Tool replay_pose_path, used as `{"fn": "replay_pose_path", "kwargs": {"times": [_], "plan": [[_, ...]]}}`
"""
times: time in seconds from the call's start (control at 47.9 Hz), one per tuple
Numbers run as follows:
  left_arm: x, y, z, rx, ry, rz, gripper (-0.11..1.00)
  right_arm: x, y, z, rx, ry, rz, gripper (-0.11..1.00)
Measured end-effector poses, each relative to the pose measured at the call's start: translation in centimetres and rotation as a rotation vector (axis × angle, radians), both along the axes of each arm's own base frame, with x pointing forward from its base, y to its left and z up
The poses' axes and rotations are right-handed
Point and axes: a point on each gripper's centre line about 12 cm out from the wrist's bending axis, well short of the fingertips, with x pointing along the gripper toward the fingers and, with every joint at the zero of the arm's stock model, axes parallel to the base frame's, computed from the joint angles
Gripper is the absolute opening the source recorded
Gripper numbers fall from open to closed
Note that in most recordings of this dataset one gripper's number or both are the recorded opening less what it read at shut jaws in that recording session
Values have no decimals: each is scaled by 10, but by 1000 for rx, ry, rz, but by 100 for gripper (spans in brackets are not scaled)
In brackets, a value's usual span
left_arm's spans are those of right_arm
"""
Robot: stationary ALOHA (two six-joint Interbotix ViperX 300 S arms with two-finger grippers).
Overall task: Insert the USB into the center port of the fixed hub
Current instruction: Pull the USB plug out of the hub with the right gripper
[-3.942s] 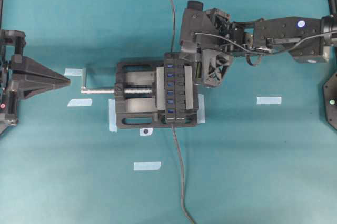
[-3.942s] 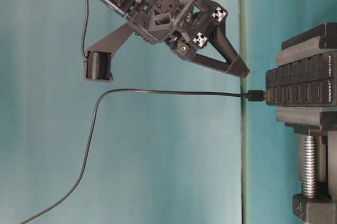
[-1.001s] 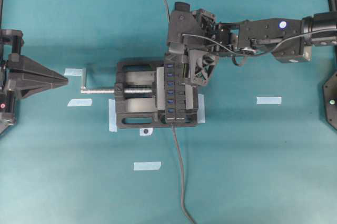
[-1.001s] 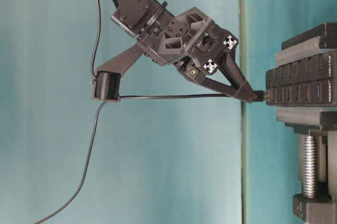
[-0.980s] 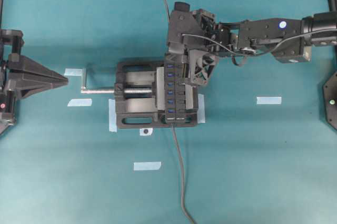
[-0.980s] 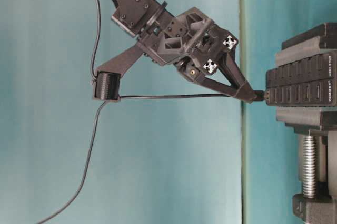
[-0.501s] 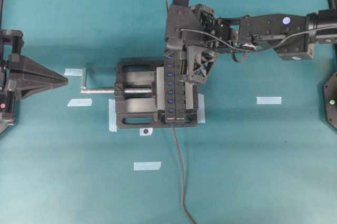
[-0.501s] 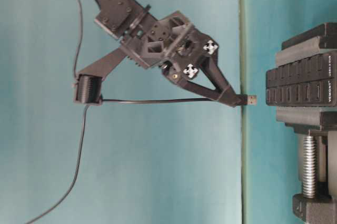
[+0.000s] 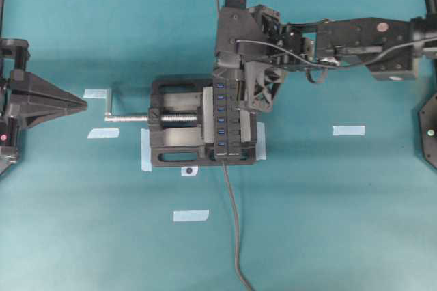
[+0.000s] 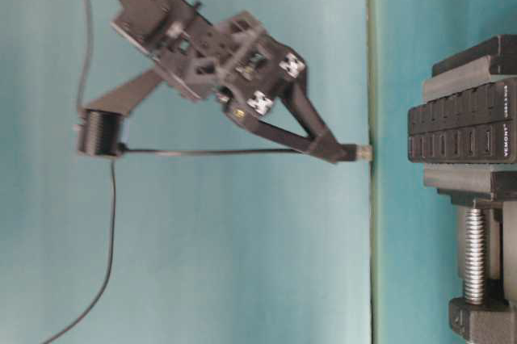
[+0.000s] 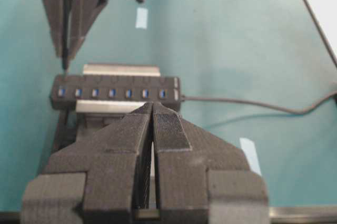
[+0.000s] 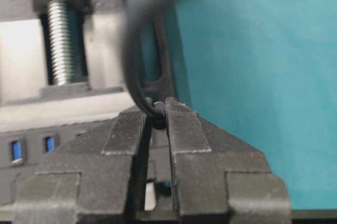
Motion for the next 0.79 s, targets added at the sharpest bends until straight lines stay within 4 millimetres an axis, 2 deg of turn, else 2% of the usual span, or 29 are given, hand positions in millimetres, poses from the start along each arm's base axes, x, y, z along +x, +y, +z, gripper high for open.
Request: {"fn": "replay_pose_path", "kwargs": {"times": [0.292,0.793], "plan": [[0,0,0,0,0,0,0,-2,12,15,7,-31,19,9],[0,0,-1,0,11,0,0,-3,28,12,12,-3,56,9]]}}
